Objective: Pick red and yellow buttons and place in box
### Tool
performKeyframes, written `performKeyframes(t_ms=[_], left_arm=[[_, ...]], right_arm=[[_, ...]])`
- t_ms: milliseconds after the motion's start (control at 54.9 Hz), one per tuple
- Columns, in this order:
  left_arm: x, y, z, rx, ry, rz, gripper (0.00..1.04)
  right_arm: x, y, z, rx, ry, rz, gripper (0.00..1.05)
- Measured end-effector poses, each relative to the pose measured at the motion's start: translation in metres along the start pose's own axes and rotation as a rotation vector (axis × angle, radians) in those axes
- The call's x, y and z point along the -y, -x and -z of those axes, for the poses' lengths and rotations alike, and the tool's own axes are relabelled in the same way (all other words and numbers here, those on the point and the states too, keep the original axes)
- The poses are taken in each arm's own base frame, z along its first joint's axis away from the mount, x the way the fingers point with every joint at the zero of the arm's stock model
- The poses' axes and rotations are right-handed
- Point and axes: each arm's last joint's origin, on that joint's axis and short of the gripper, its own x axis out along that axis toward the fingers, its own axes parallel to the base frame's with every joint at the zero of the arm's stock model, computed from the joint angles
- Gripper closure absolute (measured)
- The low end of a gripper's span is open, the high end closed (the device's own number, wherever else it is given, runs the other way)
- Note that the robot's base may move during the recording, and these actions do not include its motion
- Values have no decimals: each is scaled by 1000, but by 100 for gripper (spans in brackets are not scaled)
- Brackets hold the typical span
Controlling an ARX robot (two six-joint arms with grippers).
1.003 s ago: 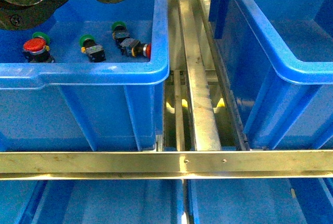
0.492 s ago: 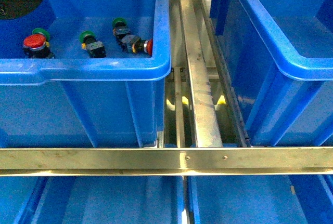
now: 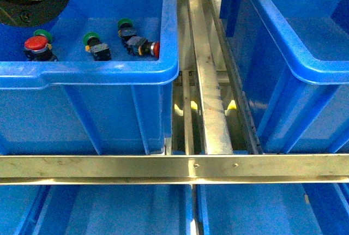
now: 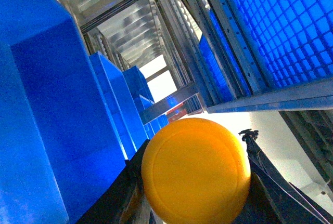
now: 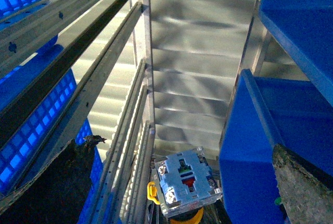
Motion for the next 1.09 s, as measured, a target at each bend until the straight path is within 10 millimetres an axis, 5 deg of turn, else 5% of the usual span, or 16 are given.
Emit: performKeyframes(t_ms=[820, 1094], left_arm=[[-13, -16, 17, -30, 37, -5, 73], [-13, -19, 15, -27, 42, -7, 74]], right_arm=[[-2, -9, 8, -10, -31, -22, 6], [1, -10, 6, -1, -24, 5, 50]])
